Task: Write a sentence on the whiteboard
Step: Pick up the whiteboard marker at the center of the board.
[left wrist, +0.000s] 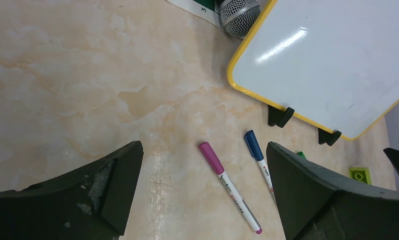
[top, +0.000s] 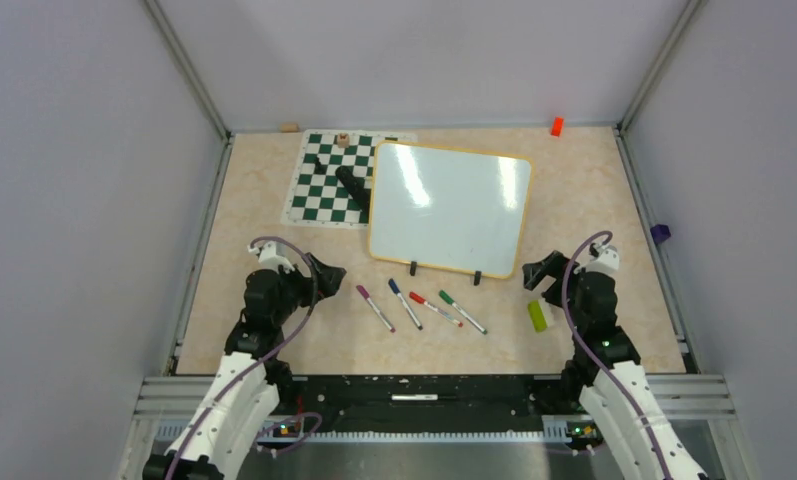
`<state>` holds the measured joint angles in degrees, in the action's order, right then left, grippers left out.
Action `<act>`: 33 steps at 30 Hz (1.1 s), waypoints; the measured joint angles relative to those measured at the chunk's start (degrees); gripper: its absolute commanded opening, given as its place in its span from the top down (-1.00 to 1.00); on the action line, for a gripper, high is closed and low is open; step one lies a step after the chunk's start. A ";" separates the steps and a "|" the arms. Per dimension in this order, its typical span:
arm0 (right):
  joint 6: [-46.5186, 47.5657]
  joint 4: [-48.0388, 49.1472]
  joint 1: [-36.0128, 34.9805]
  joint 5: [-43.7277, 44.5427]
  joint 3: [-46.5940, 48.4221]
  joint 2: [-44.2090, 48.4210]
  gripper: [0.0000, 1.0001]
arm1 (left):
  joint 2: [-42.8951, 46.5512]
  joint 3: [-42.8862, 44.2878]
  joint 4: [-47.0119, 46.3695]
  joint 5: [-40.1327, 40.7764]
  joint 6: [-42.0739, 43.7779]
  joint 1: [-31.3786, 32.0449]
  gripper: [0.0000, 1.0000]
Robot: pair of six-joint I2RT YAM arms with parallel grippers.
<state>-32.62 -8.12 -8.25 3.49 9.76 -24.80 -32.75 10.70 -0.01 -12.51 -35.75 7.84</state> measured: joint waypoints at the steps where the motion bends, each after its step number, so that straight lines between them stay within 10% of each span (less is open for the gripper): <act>1: 0.00 0.00 0.00 0.00 0.00 0.00 -0.98 | -0.02 0.00 0.04 0.15 0.07 0.00 -0.97; 14: 0.28 -2.64 -2.95 -0.50 4.26 -6.40 -0.81 | -6.25 6.60 7.43 1.51 -1.14 2.03 -0.91; 24: 10.60 -0.79 -43.74 12.74 22.21 -30.14 -0.55 | -11.82 11.85 9.62 0.76 -1.84 7.32 -0.89; 33: 11.21 -1.33 -49.03 14.21 23.74 -42.21 -0.24 | -11.45 11.85 9.66 -1.51 -0.42 7.54 -0.87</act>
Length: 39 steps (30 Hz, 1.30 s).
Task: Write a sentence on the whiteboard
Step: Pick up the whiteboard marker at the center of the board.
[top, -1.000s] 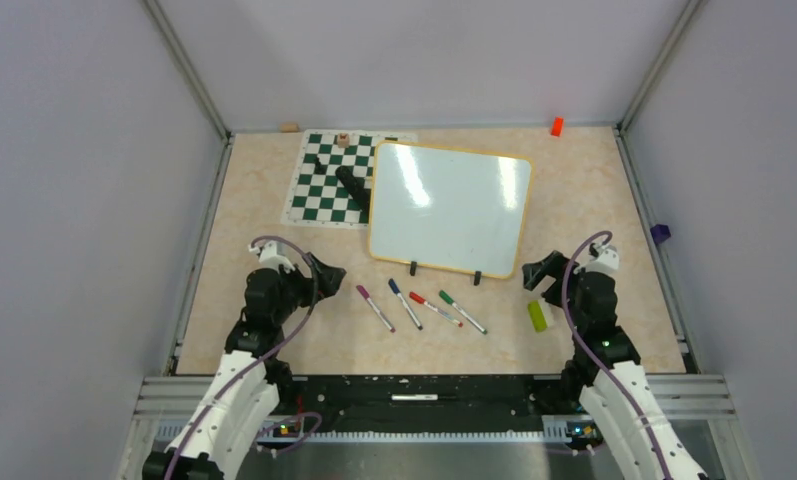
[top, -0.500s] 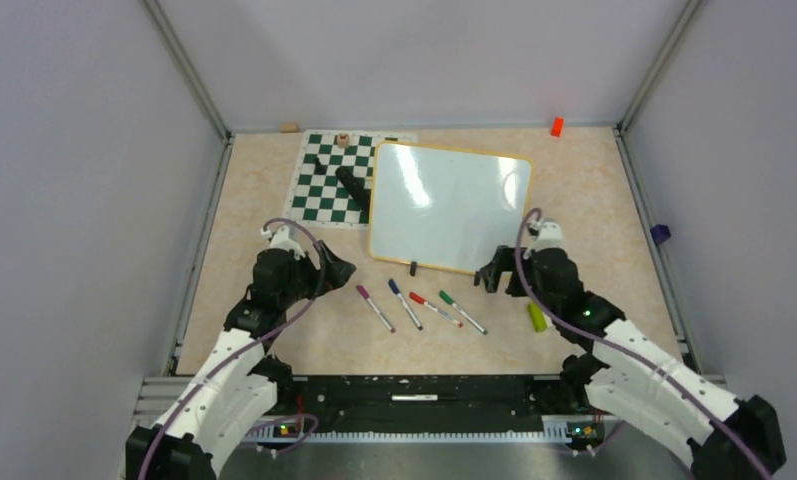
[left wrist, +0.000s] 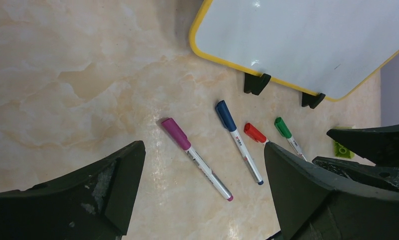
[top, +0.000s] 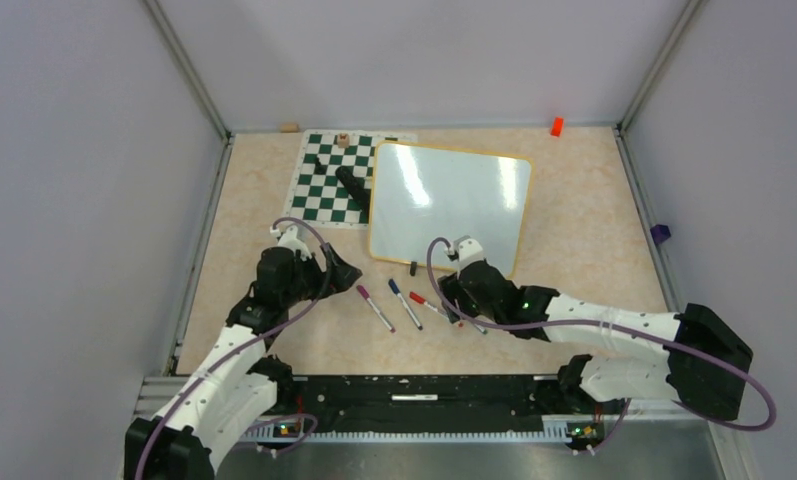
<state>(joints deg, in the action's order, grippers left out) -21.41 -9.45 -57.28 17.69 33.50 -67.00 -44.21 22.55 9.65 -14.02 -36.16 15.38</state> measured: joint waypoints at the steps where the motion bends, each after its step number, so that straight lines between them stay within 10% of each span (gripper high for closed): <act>1: -0.11 0.07 -0.07 -0.33 0.00 0.00 -0.24 | 0.17 0.00 0.07 -0.11 0.22 0.00 -0.87; 26: -5.01 0.57 -9.92 -1.03 18.43 -25.27 -0.06 | -0.66 -0.02 -0.55 -1.40 0.35 0.00 -0.77; 39: -6.29 -1.07 -13.51 -1.01 27.41 -35.01 0.03 | 0.00 -0.04 5.16 12.02 -4.66 -0.04 -0.83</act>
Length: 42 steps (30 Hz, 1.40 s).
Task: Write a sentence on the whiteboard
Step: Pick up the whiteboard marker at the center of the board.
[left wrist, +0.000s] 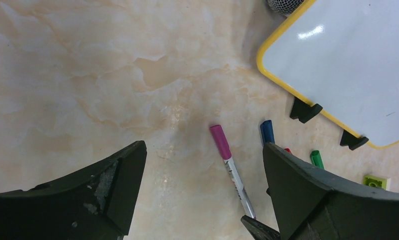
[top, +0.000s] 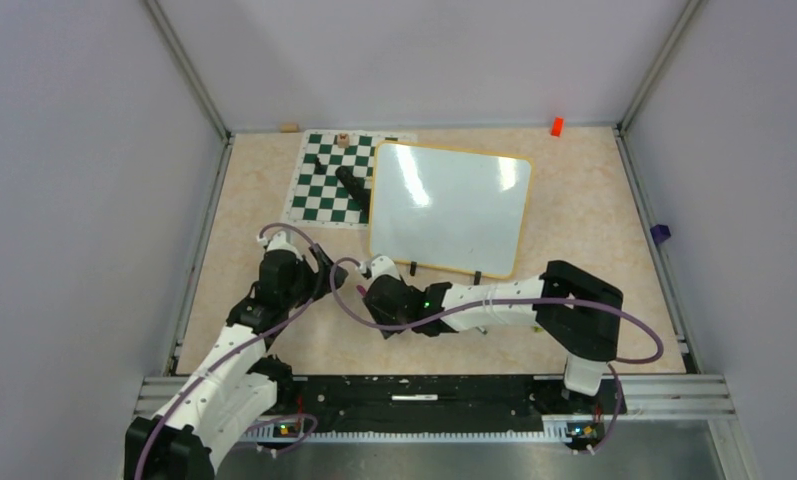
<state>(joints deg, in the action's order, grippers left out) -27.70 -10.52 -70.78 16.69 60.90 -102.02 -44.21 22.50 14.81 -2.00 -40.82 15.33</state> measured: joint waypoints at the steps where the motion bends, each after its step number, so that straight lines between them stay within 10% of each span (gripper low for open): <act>1: 0.00 -0.22 -0.17 0.02 0.00 -0.57 0.10 | 0.00 0.00 0.28 0.31 -0.24 -0.09 -0.83; 9: -0.13 -1.29 -2.25 1.60 1.55 -3.54 1.00 | 0.33 0.00 0.76 0.04 -0.85 -0.37 -0.82; 42: 2.14 6.38 -2.14 -3.89 -6.29 10.91 1.00 | -8.98 0.90 -6.12 -22.12 -12.57 -0.42 0.01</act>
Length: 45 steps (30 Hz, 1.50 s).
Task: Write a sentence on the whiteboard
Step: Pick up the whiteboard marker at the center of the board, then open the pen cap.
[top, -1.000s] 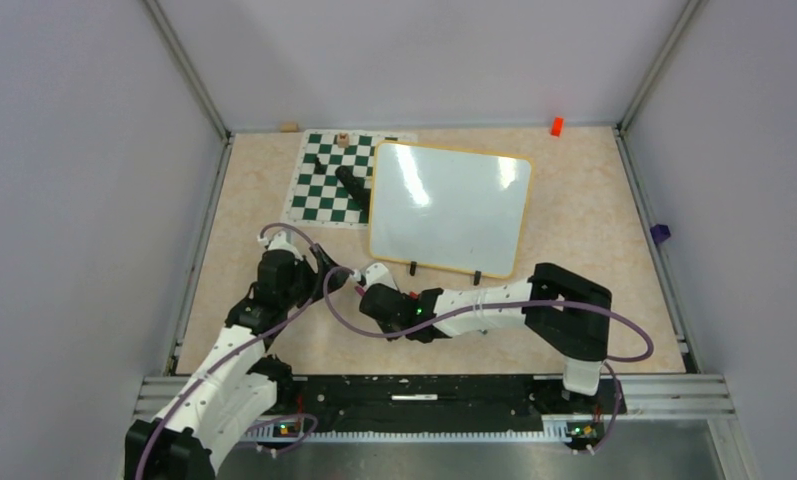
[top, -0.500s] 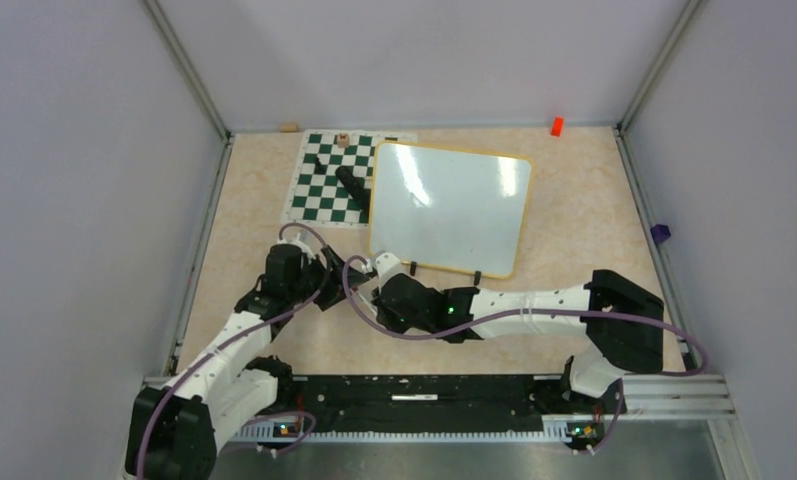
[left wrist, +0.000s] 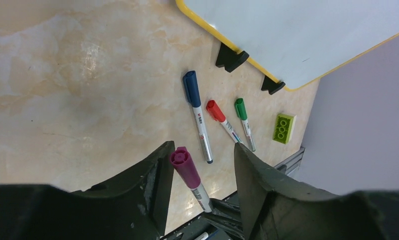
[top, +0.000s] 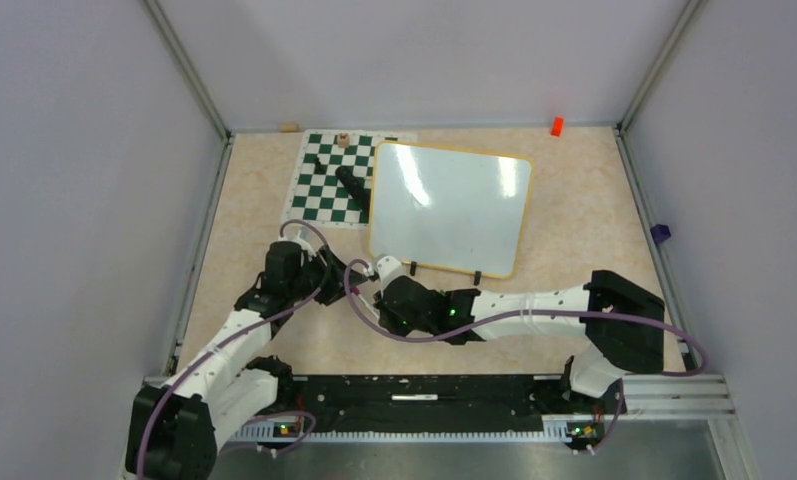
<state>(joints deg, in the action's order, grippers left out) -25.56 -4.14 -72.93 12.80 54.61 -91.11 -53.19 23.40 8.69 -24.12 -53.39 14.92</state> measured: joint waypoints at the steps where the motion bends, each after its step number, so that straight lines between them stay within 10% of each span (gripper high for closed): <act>1: 0.02 0.04 0.07 -0.04 -0.35 0.00 1.00 | 0.39 0.11 0.13 0.28 0.02 0.00 0.05; 11: 0.02 -0.13 0.09 0.00 -1.70 0.98 1.00 | 1.16 0.81 0.94 1.49 0.83 -0.26 0.31; 16: 0.00 -0.15 0.11 -0.04 -1.70 1.09 1.00 | 0.46 0.85 0.87 0.94 0.68 -0.31 0.97; 23: 0.00 -0.24 0.48 -0.17 -1.70 1.09 0.95 | -0.70 1.57 0.39 -0.07 0.33 -0.33 1.00; 26: 0.00 -0.24 0.70 -0.13 -1.70 1.09 -0.14 | -0.68 1.60 0.39 -0.02 0.22 -0.37 1.00; 29: -0.63 -0.15 0.92 1.01 -1.75 1.55 -0.58 | -0.63 1.60 0.39 -0.22 -0.66 -0.57 1.00; 45: -13.03 34.01 5.60 7.28 -20.37 17.44 -0.25 | -0.24 -5.75 -27.04 -6.97 -32.35 -3.52 1.00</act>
<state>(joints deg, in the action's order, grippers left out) -38.59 29.87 -67.33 20.08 34.24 -73.67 -53.43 17.65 -18.35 -31.09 -85.73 11.40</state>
